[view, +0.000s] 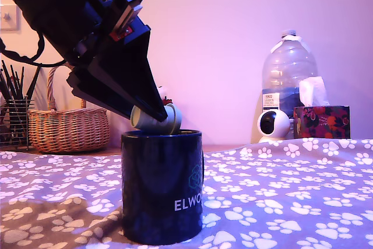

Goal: Pick the coffee capsule and then drop it inside the coffee cup in front of you

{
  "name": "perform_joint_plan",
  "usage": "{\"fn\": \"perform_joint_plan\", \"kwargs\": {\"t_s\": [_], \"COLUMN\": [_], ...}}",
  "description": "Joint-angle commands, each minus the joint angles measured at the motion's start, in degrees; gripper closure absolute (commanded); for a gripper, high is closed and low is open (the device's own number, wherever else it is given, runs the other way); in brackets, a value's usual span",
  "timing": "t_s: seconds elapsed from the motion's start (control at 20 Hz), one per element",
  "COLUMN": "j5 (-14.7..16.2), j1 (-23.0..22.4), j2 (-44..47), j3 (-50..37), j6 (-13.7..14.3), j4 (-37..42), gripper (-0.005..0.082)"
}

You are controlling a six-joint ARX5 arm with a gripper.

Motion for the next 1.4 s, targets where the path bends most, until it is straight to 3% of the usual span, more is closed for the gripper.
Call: {"fn": "perform_joint_plan", "kwargs": {"t_s": [0.0, 0.45, 0.5, 0.65, 0.7, 1.1, 1.2, 1.35], "j5": [0.02, 0.02, 0.02, 0.00, 0.00, 0.24, 0.39, 0.35], "j1": [-0.22, -0.22, -0.22, -0.22, -0.22, -0.22, -0.22, -0.22], "j2": [0.94, 0.94, 0.94, 0.94, 0.94, 0.50, -0.17, -2.01], "j3": [0.59, 0.59, 0.59, 0.92, 1.16, 2.86, 2.86, 2.86], "j6": [0.24, 0.17, 0.22, -0.26, -0.28, -0.35, -0.33, -0.44], "j4": [0.28, 0.66, 0.90, 0.74, 0.68, -1.42, -2.08, -2.78], "gripper": [0.0586, 0.0585, 0.0556, 0.0161, 0.0125, 0.0146, 0.0229, 0.0457]}}
